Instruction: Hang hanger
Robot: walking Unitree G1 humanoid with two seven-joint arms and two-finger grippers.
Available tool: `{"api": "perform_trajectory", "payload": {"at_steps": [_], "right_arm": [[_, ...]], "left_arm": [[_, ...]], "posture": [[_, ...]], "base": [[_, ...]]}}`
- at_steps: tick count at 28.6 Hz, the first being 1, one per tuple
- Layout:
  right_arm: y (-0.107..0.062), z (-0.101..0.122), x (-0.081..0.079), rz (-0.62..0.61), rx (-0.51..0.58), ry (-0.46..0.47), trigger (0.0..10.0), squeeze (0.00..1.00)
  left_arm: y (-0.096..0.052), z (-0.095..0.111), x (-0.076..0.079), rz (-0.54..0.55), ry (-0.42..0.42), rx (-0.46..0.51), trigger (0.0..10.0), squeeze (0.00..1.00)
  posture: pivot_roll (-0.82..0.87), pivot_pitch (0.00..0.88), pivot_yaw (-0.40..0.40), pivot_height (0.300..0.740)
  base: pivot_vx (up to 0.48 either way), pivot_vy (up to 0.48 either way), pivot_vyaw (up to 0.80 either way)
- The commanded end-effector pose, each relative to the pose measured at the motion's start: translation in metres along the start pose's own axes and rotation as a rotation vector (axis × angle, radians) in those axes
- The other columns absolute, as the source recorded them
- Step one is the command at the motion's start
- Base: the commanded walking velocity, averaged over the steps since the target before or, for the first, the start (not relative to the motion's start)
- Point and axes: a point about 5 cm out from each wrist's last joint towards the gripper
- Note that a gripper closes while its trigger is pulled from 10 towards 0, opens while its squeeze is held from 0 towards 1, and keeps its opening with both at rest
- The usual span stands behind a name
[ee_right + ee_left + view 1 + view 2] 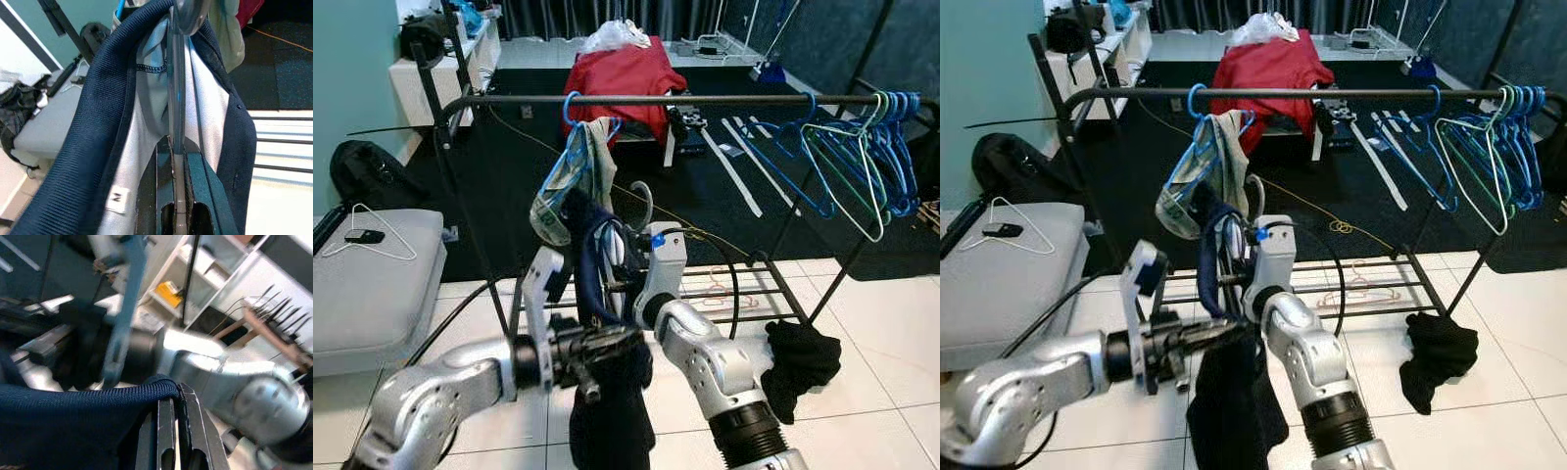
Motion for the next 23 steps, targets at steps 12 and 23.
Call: {"api": "perform_trajectory", "payload": {"at_steps": [12,23], "right_arm": [[0.006,0.01,0.019,-0.168,0.084,0.129,10.0,0.0],[0.008,-0.001,0.034,-0.34,0.083,0.113,10.0,0.0]], "left_arm": [[0.018,-0.014,0.003,0.049,-0.07,-0.098,0.0,0.0],[0.049,0.002,-0.008,0.196,-0.119,-0.061,0.0,0.0]], "posture": [[0.06,0.11,-0.003,0.74],[0.06,0.115,-0.001,0.74]], "base": [[0.0,0.0,0.0],[0.0,0.0,0.0]]}}
Point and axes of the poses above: a point about 5 cm out from each wrist's last joint towards the gripper, its own y axis pointing out of the wrist towards the gripper, its own z axis along the axis of the wrist's last joint, x = y × z, and after that the axes turned 3 degrees about y, right-handed
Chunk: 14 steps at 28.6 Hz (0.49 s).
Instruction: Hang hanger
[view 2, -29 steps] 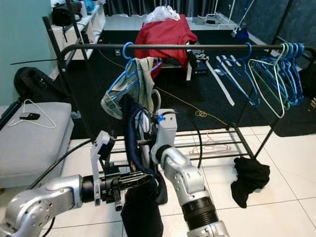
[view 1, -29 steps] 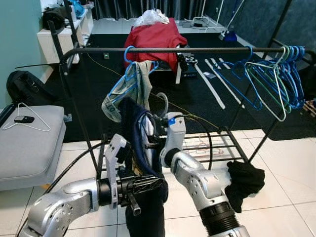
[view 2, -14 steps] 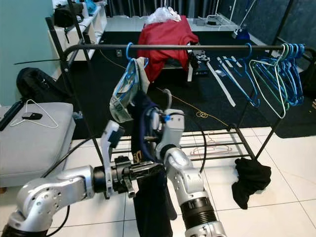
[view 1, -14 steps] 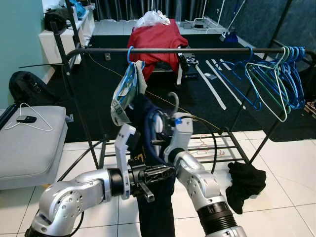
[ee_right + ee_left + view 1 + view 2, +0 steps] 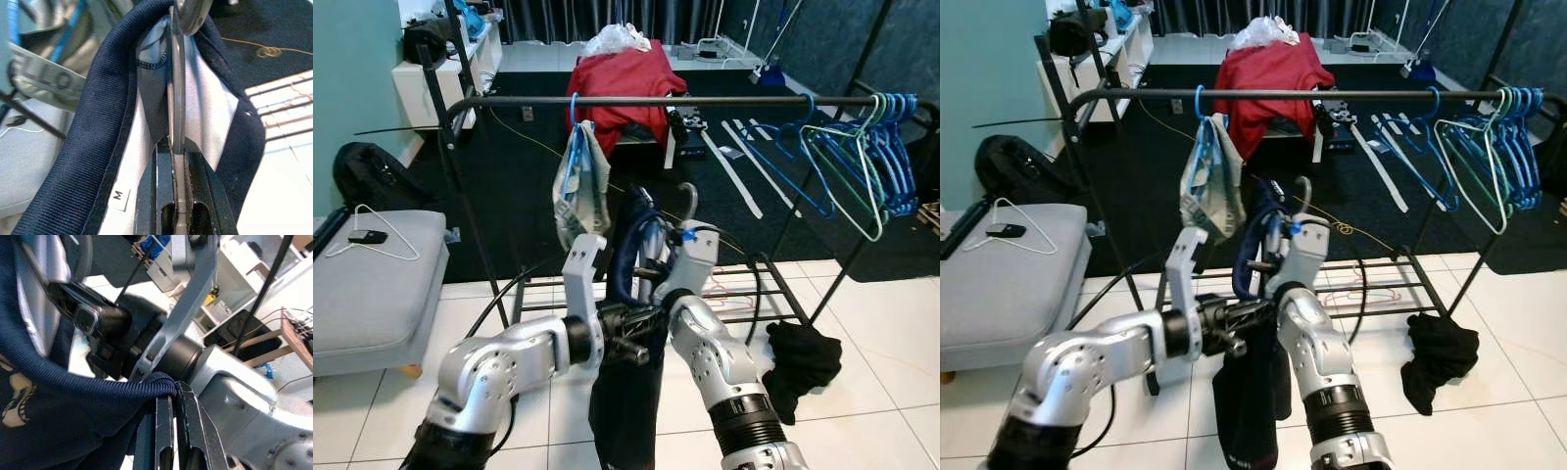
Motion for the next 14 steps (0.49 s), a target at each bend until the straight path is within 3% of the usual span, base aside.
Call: {"api": "perform_trajectory", "payload": {"at_steps": [1,5,6,7,8,14], "right_arm": [[0.002,0.003,-0.01,-0.012,0.027,0.017,10.0,0.0],[0.003,0.006,-0.012,-0.022,0.035,0.053,10.0,0.0],[0.002,0.006,-0.016,-0.01,0.029,0.075,10.0,0.0],[0.002,0.006,-0.016,-0.01,0.029,0.075,10.0,0.0],[0.0,0.006,-0.019,-0.002,0.028,0.084,10.0,0.0],[-0.001,0.002,-0.025,0.003,0.011,0.13,10.0,0.0]], "left_arm": [[0.005,-0.001,0.006,-0.017,-0.003,-0.013,0.0,0.0],[0.009,-0.004,0.005,0.04,0.026,-0.021,0.0,0.0],[0.011,-0.003,-0.002,0.12,0.034,-0.007,0.0,0.0],[0.011,-0.003,-0.002,0.12,0.034,-0.007,0.0,0.0],[0.013,-0.001,-0.009,0.183,0.008,0.011,0.0,0.0],[0.02,0.005,-0.019,0.332,-0.076,0.045,0.0,0.0]], "posture": [[0.06,0.115,-0.001,0.74],[0.06,0.119,0.001,0.74],[0.06,0.12,0.0,0.74],[0.06,0.12,0.0,0.74],[0.06,0.121,-0.001,0.74],[0.06,0.121,-0.002,0.74]], "base": [[0.0,0.0,0.0],[0.0,0.0,0.0],[0.0,0.0,0.0],[0.0,0.0,0.0],[0.0,0.0,0.0],[0.0,0.0,0.0]]}}
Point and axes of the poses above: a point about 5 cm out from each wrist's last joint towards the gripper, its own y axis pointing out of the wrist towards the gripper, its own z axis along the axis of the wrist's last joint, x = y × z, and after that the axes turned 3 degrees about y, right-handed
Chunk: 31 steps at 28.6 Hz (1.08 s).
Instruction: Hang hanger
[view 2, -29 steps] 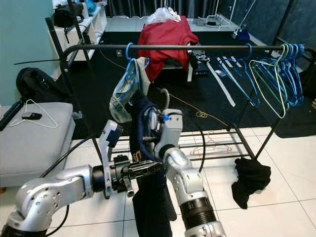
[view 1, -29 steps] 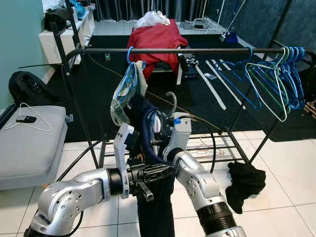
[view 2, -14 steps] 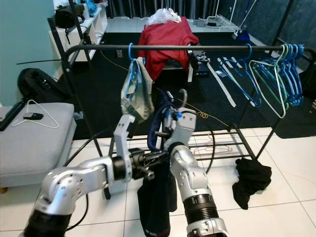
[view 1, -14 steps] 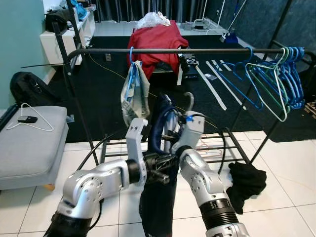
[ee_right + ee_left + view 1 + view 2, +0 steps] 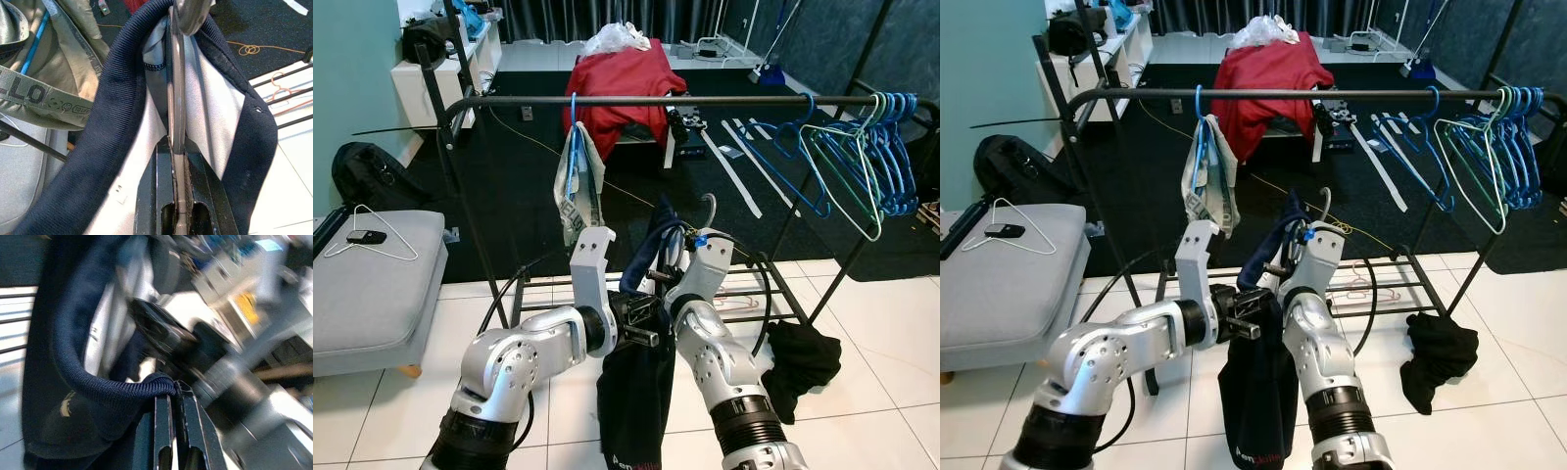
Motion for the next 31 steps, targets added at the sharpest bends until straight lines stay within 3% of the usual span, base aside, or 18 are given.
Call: {"api": "perform_trajectory", "payload": {"at_steps": [1,2,4,5,7,13,17,18,25,26,31], "right_arm": [[-0.004,-0.003,-0.032,0.068,-0.012,0.088,10.0,0.0],[-0.004,-0.002,-0.035,0.081,-0.014,0.107,10.0,0.0],[-0.004,0.0,-0.04,0.099,-0.012,0.13,10.0,0.0],[-0.005,0.001,-0.043,0.108,-0.013,0.14,10.0,0.0],[-0.005,0.002,-0.044,0.114,-0.014,0.144,10.0,0.0],[-0.005,0.002,-0.046,0.117,-0.021,0.15,10.0,0.0],[-0.005,0.002,-0.046,0.118,-0.024,0.155,10.0,0.0],[-0.005,0.002,-0.047,0.12,-0.024,0.157,10.0,0.0],[-0.005,0.003,-0.047,0.123,-0.026,0.158,10.0,0.0],[-0.005,0.003,-0.046,0.124,-0.026,0.158,10.0,0.0],[-0.005,0.003,-0.046,0.128,-0.027,0.158,10.0,0.0]], "left_arm": [[0.002,0.002,-0.003,0.042,-0.011,0.011,0.0,0.0],[0.004,0.0,-0.006,0.081,-0.021,0.002,0.5,0.0],[0.006,-0.005,-0.011,0.143,-0.011,-0.023,4.8,0.0],[0.007,-0.006,-0.013,0.165,-0.013,-0.026,9.5,0.0],[0.007,-0.006,-0.015,0.18,-0.014,-0.025,10.0,0.0],[0.009,0.002,-0.012,0.18,-0.138,-0.002,10.0,0.0],[0.01,0.004,-0.01,0.174,-0.161,0.001,10.0,0.0],[0.01,0.004,-0.009,0.17,-0.162,0.001,10.0,1.0],[0.011,0.004,-0.007,0.161,-0.154,0.001,10.0,1.0],[0.011,0.005,-0.007,0.164,-0.159,0.003,10.0,0.0],[0.009,0.011,-0.007,0.156,-0.16,0.014,10.0,0.0]], "posture": [[0.06,0.121,-0.002,0.74],[0.06,0.122,0.0,0.74],[0.06,0.123,0.0,0.74],[0.05,0.123,0.001,0.74],[0.05,0.123,0.001,0.74],[0.06,0.121,-0.002,0.74],[0.06,0.121,-0.002,0.74],[0.06,0.121,-0.002,0.74],[0.06,0.121,-0.002,0.74],[0.06,0.12,-0.002,0.74],[0.06,0.119,-0.004,0.74]], "base": [[0.0,0.0,0.0],[0.0,0.0,0.0],[0.0,0.0,0.0],[0.0,0.0,0.0],[0.0,0.0,0.0],[0.0,0.0,0.0],[0.0,0.0,0.0],[0.0,0.0,0.0],[0.0,0.0,0.0],[0.0,0.0,0.0],[0.0,0.0,0.0]]}}
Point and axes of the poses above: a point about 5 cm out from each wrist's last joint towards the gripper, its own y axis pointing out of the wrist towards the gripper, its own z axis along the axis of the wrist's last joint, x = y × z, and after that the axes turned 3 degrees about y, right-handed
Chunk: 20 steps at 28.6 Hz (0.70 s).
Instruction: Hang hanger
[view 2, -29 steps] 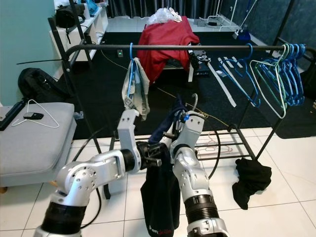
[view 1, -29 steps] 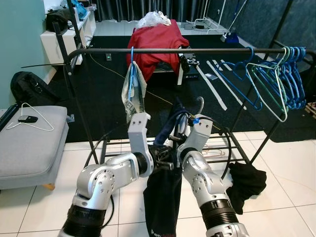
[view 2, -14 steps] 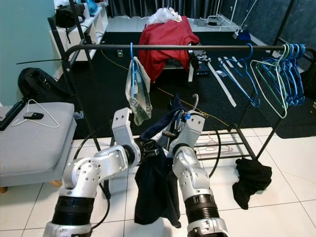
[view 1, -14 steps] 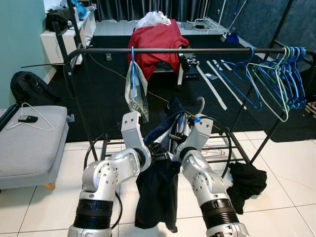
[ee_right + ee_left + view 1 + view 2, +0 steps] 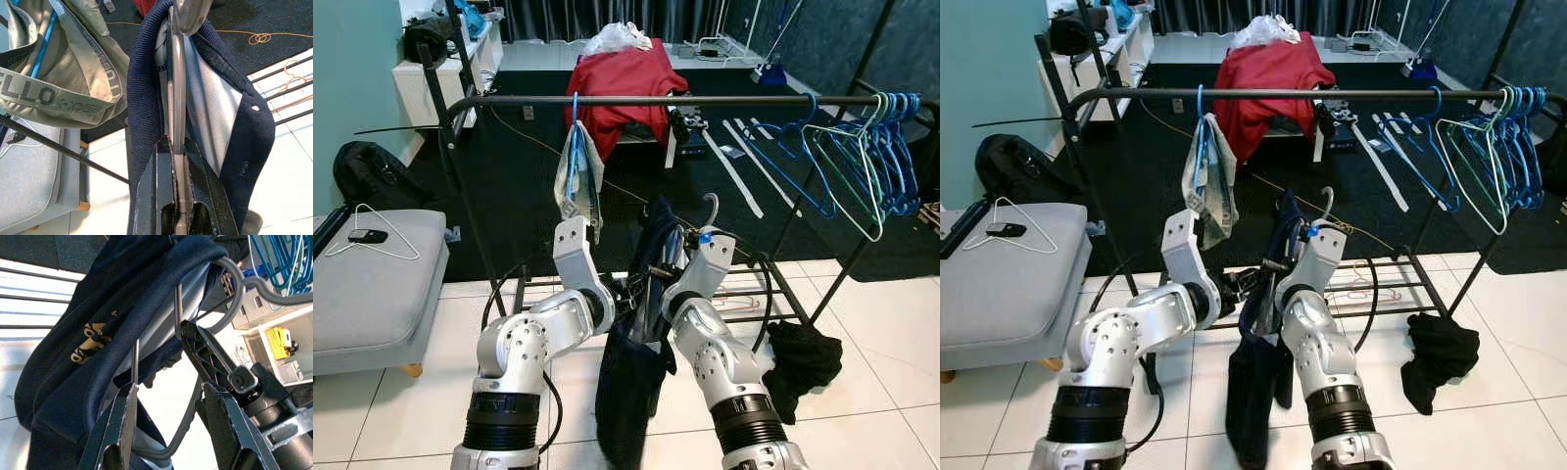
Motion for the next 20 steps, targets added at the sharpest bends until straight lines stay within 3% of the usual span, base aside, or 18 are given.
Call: {"api": "perform_trajectory", "payload": {"at_steps": [1,3,4,5,8,10,11,12,13,16,18,19,20], "right_arm": [[-0.003,-0.001,-0.043,0.104,-0.004,0.087,10.0,0.0],[-0.003,-0.001,-0.042,0.105,-0.004,0.087,10.0,0.0],[-0.003,-0.001,-0.041,0.106,-0.002,0.088,10.0,0.0],[-0.003,-0.001,-0.041,0.106,-0.002,0.088,10.0,0.0],[-0.003,0.001,-0.035,0.114,0.002,0.085,10.0,0.0],[-0.004,-0.001,-0.027,0.189,-0.009,-0.047,10.0,0.0],[-0.004,-0.001,-0.027,0.189,-0.009,-0.047,10.0,0.0],[-0.004,-0.003,-0.023,0.211,-0.021,-0.099,10.0,0.0],[-0.005,-0.004,-0.015,0.224,-0.025,-0.152,10.0,0.0],[-0.005,-0.004,-0.015,0.224,-0.025,-0.152,10.0,0.0],[-0.007,-0.002,-0.002,0.245,-0.026,-0.255,10.0,0.0],[-0.007,-0.002,-0.002,0.245,-0.026,-0.255,10.0,0.0],[-0.009,0.001,0.004,0.262,-0.031,-0.313,10.0,0.0]], "left_arm": [[0.0,0.005,0.002,-0.005,0.014,0.01,10.0,0.0],[-0.003,0.011,-0.004,0.025,0.047,0.032,10.0,0.0],[-0.008,0.017,-0.017,0.093,0.151,0.051,10.0,0.0],[-0.008,0.017,-0.017,0.093,0.151,0.051,10.0,0.0],[-0.024,0.021,-0.053,0.256,0.393,0.057,10.0,0.0],[-0.042,0.018,-0.08,0.342,0.634,0.063,10.0,0.0],[-0.042,0.018,-0.08,0.342,0.634,0.063,10.0,0.0],[-0.049,0.016,-0.086,0.357,0.702,0.056,10.0,0.0],[-0.056,0.016,-0.092,0.366,0.704,0.074,10.0,0.0],[-0.056,0.016,-0.092,0.366,0.704,0.074,10.0,0.0],[-0.065,0.017,-0.097,0.352,0.617,0.146,10.0,0.0],[-0.065,0.017,-0.097,0.352,0.617,0.146,10.0,0.0],[-0.069,0.016,-0.099,0.351,0.591,0.179,10.0,0.0]], "posture": [[0.06,0.117,-0.004,0.74],[0.06,0.115,-0.004,0.74],[0.06,0.114,-0.002,0.74],[0.06,0.114,-0.002,0.74],[0.06,0.113,0.001,0.74],[0.06,0.11,-0.001,0.74],[0.06,0.11,-0.001,0.74],[0.06,0.11,-0.001,0.74],[0.07,0.105,-0.005,0.74],[0.07,0.105,-0.005,0.74],[0.06,0.098,-0.004,0.74],[0.06,0.098,-0.004,0.74],[0.06,0.094,-0.003,0.74]], "base": [[0.0,0.0,0.0],[0.0,0.0,0.0],[0.0,0.0,0.0],[0.0,0.0,0.0],[0.0,0.0,0.0],[0.0,0.0,0.0],[0.0,0.0,0.0],[0.0,0.0,0.0],[0.0,0.0,0.0],[0.0,0.0,0.0],[0.0,0.0,0.0],[0.0,0.0,0.0],[0.0,0.0,0.0]]}}
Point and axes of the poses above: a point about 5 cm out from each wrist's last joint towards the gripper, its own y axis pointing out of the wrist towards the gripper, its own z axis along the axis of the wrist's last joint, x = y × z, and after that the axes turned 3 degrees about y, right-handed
